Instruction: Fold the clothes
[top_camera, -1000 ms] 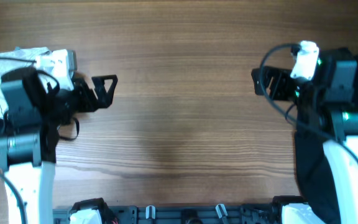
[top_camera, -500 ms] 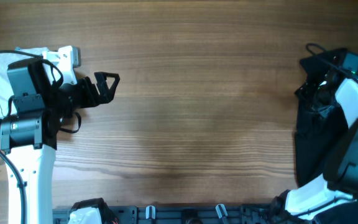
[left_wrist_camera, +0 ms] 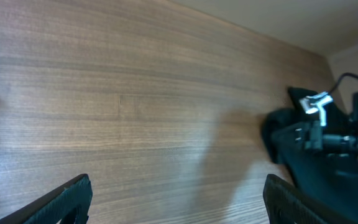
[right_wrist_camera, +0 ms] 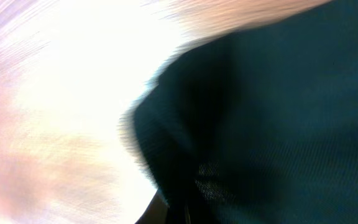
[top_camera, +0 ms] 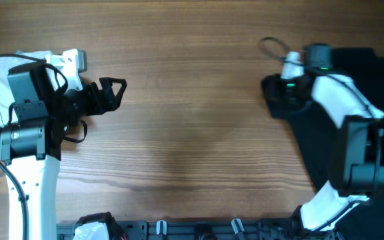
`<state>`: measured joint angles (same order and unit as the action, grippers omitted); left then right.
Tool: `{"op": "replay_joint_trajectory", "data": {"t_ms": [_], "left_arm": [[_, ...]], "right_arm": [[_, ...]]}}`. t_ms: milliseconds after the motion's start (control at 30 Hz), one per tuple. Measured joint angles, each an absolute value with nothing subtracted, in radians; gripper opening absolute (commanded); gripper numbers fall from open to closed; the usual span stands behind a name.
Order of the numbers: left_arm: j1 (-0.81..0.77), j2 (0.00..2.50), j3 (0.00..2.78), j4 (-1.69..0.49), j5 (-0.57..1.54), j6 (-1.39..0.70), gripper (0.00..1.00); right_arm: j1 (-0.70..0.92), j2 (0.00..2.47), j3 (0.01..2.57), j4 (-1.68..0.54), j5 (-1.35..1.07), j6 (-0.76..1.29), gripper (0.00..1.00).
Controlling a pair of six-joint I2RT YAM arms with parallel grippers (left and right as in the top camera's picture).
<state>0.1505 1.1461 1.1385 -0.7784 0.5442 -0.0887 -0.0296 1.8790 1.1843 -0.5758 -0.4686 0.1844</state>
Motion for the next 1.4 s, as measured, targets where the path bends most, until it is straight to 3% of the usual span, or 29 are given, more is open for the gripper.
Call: {"op": "replay_joint_trajectory", "data": {"t_ms": [100, 133, 167, 233, 333, 500, 633, 733, 867, 1067, 1133, 1233, 1400], "left_arm": [[0.15, 1.124, 1.142, -0.774, 0.518, -0.089, 0.93], [0.15, 1.113, 1.146, -0.774, 0.505, -0.089, 0.94], [0.15, 1.095, 1.153, -0.773, 0.484, -0.089, 0.95], [0.15, 1.056, 1.168, -0.771, 0.448, -0.089, 0.97], [0.15, 1.008, 1.176, -0.759, 0.422, -0.089, 0.91], [0.106, 1.036, 1.182, -0.762, 0.435, -0.089, 0.69], [-0.127, 1.34, 1.193, -0.751, 0.443, -0.035, 0.71], [-0.258, 1.574, 1.194, -0.673, 0.442, 0.031, 0.71], [-0.362, 1.776, 1.194, -0.527, 0.414, 0.098, 0.65], [-0.424, 1.934, 1.193, -0.383, 0.204, 0.131, 0.66], [-0.424, 1.966, 1.193, -0.374, 0.18, 0.131, 0.57], [-0.424, 1.974, 1.194, -0.372, 0.169, 0.131, 0.04], [-0.406, 1.979, 1.198, -0.413, 0.128, 0.038, 0.04]], "right_arm": [[0.294, 1.868, 1.185, -0.519, -0.504, 0.181, 0.05], [0.41, 1.868, 1.185, -0.494, -0.513, 0.179, 0.36], [0.509, 1.868, 1.185, -0.48, -0.517, 0.177, 0.54], [0.699, 1.867, 1.185, -0.473, -0.49, 0.178, 0.62], [0.74, 1.835, 1.195, -0.501, -0.406, 0.199, 0.64], [0.491, 1.512, 1.21, -0.561, -0.275, 0.263, 0.64], [0.269, 1.299, 1.228, -0.666, -0.242, 0.333, 0.64], [0.157, 1.269, 1.229, -0.771, -0.236, 0.37, 0.64], [0.136, 1.272, 1.229, -0.816, -0.234, 0.379, 0.64], [0.136, 1.274, 1.229, -0.852, -0.234, 0.382, 0.65], [0.136, 1.274, 1.229, -0.854, -0.234, 0.382, 0.65], [0.136, 1.274, 1.229, -0.86, -0.226, 0.382, 0.65], [0.136, 1.274, 1.229, -0.882, -0.143, 0.382, 0.65]]}}
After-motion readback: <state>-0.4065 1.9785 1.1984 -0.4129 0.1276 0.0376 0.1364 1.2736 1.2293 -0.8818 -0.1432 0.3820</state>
